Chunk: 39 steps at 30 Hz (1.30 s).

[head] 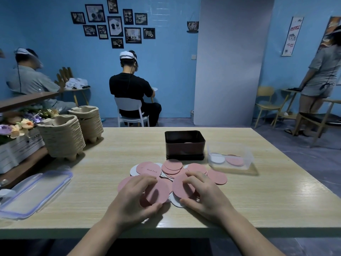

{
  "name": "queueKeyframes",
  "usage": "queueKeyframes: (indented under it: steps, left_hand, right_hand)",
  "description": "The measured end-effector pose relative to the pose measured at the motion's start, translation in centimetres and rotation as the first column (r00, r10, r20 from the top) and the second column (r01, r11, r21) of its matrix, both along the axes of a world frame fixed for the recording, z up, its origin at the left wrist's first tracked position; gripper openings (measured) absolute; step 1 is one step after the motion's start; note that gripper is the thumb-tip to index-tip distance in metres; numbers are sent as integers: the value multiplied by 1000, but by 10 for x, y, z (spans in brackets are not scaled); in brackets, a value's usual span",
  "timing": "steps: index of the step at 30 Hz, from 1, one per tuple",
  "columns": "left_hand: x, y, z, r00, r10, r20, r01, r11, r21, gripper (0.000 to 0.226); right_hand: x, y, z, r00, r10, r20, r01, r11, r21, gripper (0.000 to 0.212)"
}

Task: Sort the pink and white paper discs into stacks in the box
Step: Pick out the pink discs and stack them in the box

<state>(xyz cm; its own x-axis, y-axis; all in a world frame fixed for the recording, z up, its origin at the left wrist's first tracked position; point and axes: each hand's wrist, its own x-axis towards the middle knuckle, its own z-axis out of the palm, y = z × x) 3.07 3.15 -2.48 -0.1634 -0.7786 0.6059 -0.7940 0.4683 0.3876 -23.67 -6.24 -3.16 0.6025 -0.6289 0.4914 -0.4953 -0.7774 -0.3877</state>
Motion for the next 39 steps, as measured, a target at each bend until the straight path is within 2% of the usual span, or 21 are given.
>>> queueKeyframes:
  steps: [8,13,15,19,24,28,31,39]
  left_hand:
    - [-24,-29,-5,999,-9,31,10,999,-40,47]
    - [-31,-36,-7,997,-52,57,55,998,-43,48]
    - [-28,-35,-9,998,-54,39,55,998,-33,51]
    - [-21,-32,-12,1000,-22,-21,22,1000,-6,60]
    - [-22,-35,-21,998,-38,-48,36,999,-36,47]
    - [-22,-37,-21,999,-46,22,47,998,-35,41]
    - [-29,-36,-15,995,-68,80,72,996,-60,30]
    - [-29,-35,-13,994,-76,75,78,996,-32,31]
  right_hand:
    - [2,-5,-7,999,43,18,-42,999,-28,49]
    - [3,-8,-9,997,64,30,-62,996,-66,23]
    - [2,-9,-11,998,58,39,-55,994,-91,19]
    - [0,-10,-10,995,26,95,-15,993,-115,18]
    - [0,-9,-8,993,25,117,-12,994,-110,21]
    - [4,-8,-7,993,57,107,-45,993,-108,26]
    - [8,-6,-6,988,107,109,-89,983,-162,33]
    - [4,0,0,984,120,128,-101,983,-150,31]
